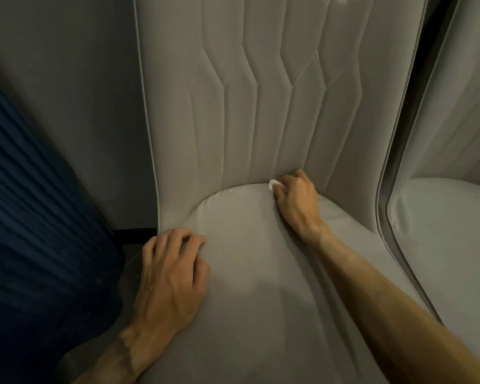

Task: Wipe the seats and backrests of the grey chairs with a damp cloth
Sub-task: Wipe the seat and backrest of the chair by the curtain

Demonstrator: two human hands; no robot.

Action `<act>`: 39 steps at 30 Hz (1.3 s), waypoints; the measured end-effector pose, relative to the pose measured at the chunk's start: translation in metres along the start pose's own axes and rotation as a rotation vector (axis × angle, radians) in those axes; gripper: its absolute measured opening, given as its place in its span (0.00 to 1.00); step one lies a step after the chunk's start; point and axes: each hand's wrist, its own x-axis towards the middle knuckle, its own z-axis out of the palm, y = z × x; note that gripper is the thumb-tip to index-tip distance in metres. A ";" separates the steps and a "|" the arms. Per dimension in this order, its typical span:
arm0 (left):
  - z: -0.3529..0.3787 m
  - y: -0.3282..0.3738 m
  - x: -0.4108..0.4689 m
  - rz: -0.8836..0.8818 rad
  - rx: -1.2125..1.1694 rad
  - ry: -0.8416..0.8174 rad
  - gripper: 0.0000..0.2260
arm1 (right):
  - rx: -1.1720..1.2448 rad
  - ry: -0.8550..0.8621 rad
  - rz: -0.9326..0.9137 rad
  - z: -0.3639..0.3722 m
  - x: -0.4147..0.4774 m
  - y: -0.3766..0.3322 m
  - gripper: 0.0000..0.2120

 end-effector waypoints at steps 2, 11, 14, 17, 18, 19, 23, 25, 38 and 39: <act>0.000 -0.001 -0.001 0.003 -0.003 0.005 0.15 | -0.015 -0.008 -0.024 -0.013 -0.001 0.019 0.12; -0.001 -0.002 0.000 -0.009 0.008 -0.019 0.15 | -0.042 -0.104 -0.189 0.000 0.008 0.007 0.13; 0.001 -0.003 0.000 -0.005 0.008 -0.011 0.15 | -0.096 0.066 -0.066 -0.009 0.004 0.031 0.11; 0.001 -0.001 0.000 -0.010 0.013 -0.016 0.14 | -0.055 0.071 -0.032 0.004 0.005 0.016 0.10; 0.000 0.000 0.000 -0.008 0.011 -0.015 0.14 | -0.033 0.019 -0.073 0.008 0.008 0.006 0.11; -0.001 0.001 0.000 -0.007 0.006 -0.014 0.14 | -0.013 -0.040 -0.128 0.009 0.010 -0.002 0.12; -0.001 -0.002 -0.001 -0.007 -0.021 -0.008 0.14 | 0.001 -0.132 -0.262 -0.011 0.015 0.019 0.12; -0.001 -0.001 -0.001 -0.016 -0.023 -0.013 0.14 | -0.037 -0.032 -0.152 -0.015 0.011 0.031 0.11; -0.002 0.000 0.001 -0.034 -0.018 -0.025 0.13 | 0.084 -0.067 -0.173 0.013 0.012 -0.010 0.13; -0.002 0.001 0.001 -0.038 -0.018 -0.030 0.13 | 0.099 -0.083 -0.204 0.021 0.010 -0.024 0.14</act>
